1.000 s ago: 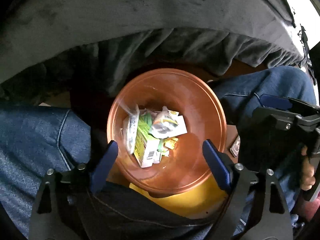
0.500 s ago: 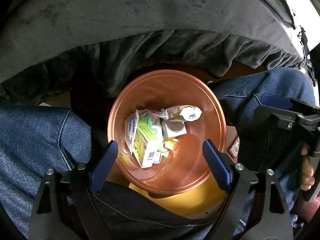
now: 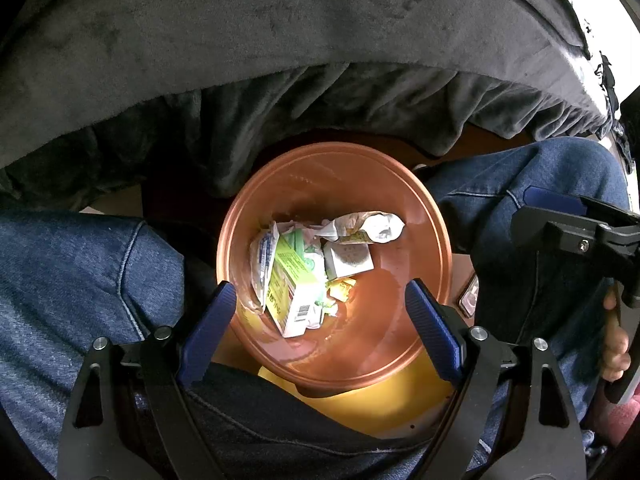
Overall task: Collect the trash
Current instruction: 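Reach to the bed and grasp the blue cloth with the left gripper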
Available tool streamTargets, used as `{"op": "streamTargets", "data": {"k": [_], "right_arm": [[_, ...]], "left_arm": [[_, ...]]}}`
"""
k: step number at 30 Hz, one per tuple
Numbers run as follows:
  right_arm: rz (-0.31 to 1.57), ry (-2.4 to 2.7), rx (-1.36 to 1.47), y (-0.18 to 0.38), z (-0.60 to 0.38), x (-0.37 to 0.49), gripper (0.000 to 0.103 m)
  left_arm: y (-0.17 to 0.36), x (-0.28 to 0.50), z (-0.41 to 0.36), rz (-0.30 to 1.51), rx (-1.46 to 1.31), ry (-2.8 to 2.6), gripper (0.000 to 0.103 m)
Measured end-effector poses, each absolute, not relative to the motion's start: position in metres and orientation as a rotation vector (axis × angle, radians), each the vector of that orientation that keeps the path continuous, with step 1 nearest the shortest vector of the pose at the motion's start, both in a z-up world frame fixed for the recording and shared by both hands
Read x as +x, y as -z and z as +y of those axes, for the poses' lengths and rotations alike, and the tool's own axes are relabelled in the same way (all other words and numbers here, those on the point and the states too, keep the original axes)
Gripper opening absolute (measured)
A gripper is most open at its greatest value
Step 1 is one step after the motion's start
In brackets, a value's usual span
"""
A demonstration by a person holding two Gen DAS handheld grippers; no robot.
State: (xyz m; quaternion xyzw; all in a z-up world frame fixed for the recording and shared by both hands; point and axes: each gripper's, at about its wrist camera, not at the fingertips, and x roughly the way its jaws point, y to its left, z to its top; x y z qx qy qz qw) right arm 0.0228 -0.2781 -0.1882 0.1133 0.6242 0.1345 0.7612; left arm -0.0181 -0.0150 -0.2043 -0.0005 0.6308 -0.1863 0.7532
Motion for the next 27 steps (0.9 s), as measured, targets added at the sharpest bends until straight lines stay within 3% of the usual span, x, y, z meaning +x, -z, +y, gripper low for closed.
{"op": "streamTargets", "data": {"k": [7,12,15,21,27], "right_arm": [[1.182,-0.246,0.170,0.141,-0.284,0.023,0.091],[1.002,-0.223,0.137,0.092,-0.293,0.024,0.095],[0.937,-0.215,0.137,0.073,-0.300,0.028,0.096],[0.887,-0.237,0.169,0.059,-0.305,0.038,0.097],[0.889,-0.270,0.192,0.065,-0.301,0.048,0.097]], "left_arm": [[0.162,-0.019,-0.014,1.230,0.060,0.409,0.084],[0.090,-0.015,-0.003,1.017,0.073,0.404,0.084],[0.048,-0.004,0.007,0.883,0.078,0.380,0.092],[-0.004,0.070,0.019,0.719,0.085,0.306,0.092],[-0.023,0.193,0.016,0.687,0.024,0.302,0.092]]}}
